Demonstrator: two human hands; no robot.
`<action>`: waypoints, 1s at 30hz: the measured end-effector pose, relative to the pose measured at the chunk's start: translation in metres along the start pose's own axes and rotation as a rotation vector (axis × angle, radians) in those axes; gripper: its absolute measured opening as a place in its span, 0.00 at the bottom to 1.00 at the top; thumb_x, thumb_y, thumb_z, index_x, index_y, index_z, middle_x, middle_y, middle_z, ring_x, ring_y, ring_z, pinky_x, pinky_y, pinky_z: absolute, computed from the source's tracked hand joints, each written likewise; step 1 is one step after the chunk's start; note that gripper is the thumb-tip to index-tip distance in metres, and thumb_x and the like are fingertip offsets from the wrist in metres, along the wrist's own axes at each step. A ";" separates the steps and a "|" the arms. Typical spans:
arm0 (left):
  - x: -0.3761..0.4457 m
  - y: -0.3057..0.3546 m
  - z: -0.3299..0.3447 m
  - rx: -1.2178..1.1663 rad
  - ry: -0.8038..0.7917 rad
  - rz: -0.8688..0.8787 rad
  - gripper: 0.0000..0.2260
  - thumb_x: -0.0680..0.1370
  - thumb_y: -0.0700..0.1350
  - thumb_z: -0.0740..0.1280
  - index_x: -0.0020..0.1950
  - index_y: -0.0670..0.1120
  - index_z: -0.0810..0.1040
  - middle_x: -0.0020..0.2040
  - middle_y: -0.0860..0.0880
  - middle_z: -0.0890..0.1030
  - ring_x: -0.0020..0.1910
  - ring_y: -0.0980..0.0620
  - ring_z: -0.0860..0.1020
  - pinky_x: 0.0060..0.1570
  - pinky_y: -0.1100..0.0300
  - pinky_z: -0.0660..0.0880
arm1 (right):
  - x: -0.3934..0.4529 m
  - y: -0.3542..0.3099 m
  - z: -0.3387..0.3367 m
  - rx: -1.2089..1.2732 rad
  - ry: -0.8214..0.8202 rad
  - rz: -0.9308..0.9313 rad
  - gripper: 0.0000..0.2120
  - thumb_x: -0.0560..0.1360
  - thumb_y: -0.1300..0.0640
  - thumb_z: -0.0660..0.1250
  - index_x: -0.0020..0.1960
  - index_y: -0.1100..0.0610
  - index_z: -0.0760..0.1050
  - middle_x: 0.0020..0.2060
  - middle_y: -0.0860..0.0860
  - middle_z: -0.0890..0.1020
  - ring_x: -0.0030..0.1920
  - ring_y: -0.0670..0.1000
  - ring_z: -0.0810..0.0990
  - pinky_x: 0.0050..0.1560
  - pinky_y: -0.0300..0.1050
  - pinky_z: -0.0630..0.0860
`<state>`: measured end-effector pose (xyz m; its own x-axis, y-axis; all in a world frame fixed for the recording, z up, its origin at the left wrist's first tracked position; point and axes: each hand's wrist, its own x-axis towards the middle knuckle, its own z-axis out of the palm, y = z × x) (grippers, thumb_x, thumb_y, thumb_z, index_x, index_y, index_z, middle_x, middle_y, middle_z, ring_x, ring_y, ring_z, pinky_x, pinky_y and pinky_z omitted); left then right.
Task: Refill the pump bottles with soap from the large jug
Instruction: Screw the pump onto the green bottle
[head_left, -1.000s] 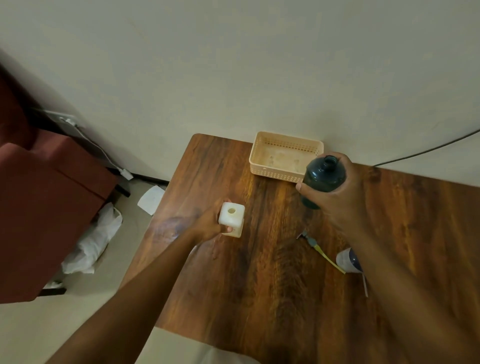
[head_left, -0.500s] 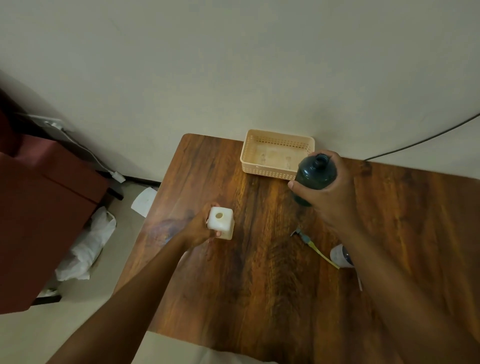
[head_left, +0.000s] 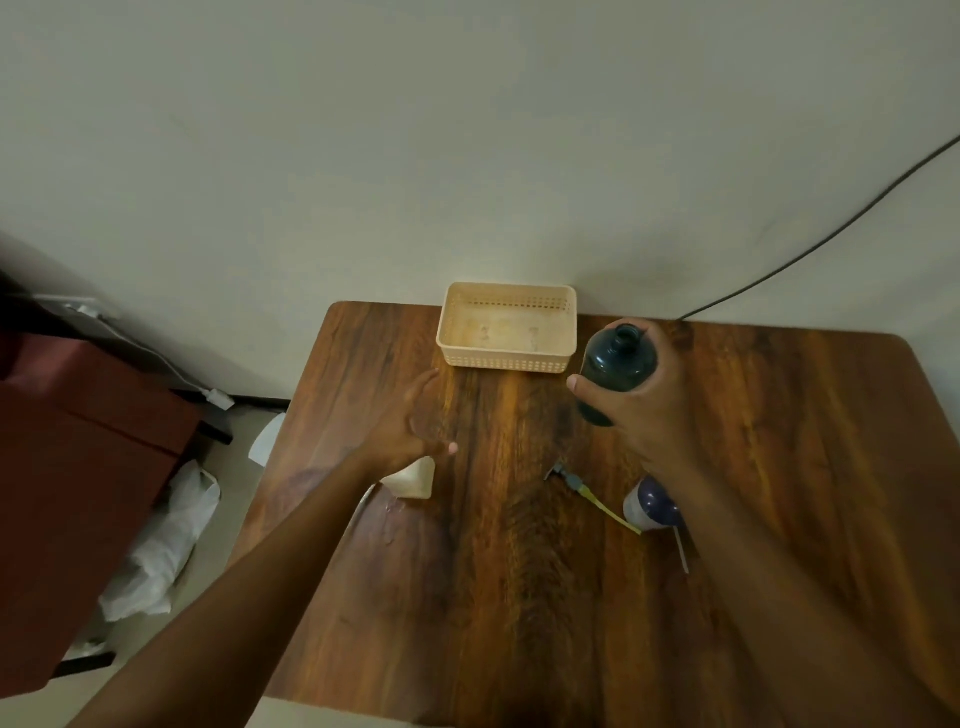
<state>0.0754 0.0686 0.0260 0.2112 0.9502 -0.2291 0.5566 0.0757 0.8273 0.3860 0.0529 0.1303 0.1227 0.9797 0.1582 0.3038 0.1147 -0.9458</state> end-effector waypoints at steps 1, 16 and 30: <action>0.003 0.008 0.005 0.030 0.008 0.026 0.49 0.69 0.45 0.83 0.82 0.51 0.57 0.80 0.47 0.62 0.74 0.53 0.62 0.70 0.54 0.64 | -0.001 0.003 -0.007 -0.011 0.011 0.000 0.31 0.64 0.55 0.83 0.63 0.49 0.73 0.57 0.44 0.79 0.58 0.41 0.76 0.49 0.27 0.74; 0.061 0.060 0.118 0.650 -0.303 0.089 0.51 0.70 0.60 0.78 0.83 0.61 0.49 0.85 0.44 0.43 0.83 0.38 0.43 0.77 0.30 0.48 | -0.011 0.044 -0.093 -0.061 0.145 0.035 0.33 0.62 0.50 0.83 0.63 0.45 0.72 0.55 0.38 0.77 0.57 0.38 0.75 0.49 0.27 0.74; 0.074 0.049 0.196 0.796 -0.525 0.152 0.31 0.77 0.42 0.73 0.78 0.57 0.68 0.80 0.51 0.61 0.80 0.43 0.58 0.74 0.42 0.67 | -0.012 0.080 -0.118 -0.091 0.124 0.082 0.32 0.62 0.48 0.83 0.61 0.39 0.72 0.55 0.37 0.78 0.58 0.43 0.77 0.51 0.37 0.79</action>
<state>0.2763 0.0836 -0.0509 0.5506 0.6621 -0.5083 0.8346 -0.4476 0.3210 0.5204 0.0312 0.0858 0.2644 0.9568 0.1206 0.3718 0.0142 -0.9282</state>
